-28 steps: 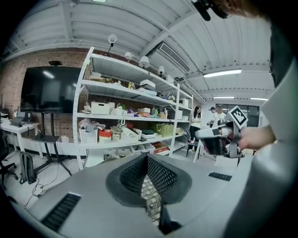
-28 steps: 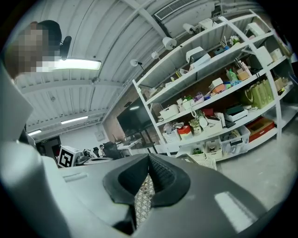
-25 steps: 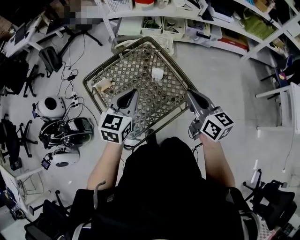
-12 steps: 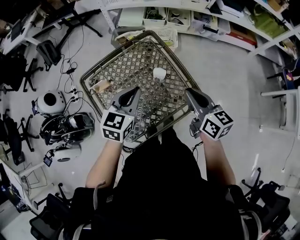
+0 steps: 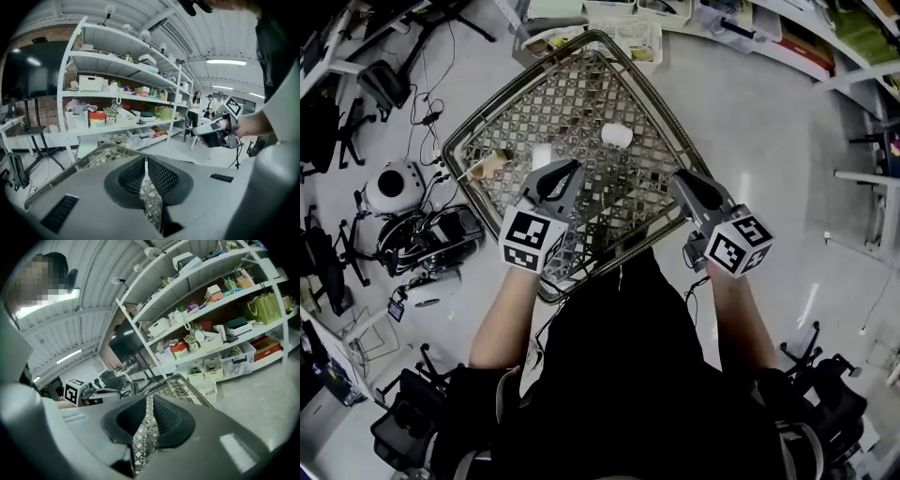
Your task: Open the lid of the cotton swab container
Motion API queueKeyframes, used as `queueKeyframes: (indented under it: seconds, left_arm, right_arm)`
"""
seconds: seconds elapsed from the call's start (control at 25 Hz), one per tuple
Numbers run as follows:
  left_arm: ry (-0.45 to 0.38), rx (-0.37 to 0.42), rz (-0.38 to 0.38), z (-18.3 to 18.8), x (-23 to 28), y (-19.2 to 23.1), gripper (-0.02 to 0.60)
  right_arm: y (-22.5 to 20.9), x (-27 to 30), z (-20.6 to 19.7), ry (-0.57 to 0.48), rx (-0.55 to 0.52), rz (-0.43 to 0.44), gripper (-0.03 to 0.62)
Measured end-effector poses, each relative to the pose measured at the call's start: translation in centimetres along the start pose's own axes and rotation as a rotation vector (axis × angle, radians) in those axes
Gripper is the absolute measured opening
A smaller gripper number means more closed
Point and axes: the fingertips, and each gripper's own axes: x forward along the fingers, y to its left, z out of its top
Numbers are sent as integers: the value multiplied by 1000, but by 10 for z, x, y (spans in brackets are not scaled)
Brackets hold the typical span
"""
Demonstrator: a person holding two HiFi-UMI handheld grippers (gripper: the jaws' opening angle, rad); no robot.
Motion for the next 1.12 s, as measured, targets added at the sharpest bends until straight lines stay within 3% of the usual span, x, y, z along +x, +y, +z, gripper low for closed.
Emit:
queueKeyframes:
  seconds: [0.36,0.68,1.12]
  left_arm:
    - [115,104,-52,-59,66,8,98]
    - [124,127,-139,-91,113,19,182]
    - [157,175,-196,-120,160,22,195]
  right_arm:
    - [-22,36,-29,80,19,16,56]
    - [-35,58,-53,147,47,22,56]
    - [-59,72,-77,170,92,2,56]
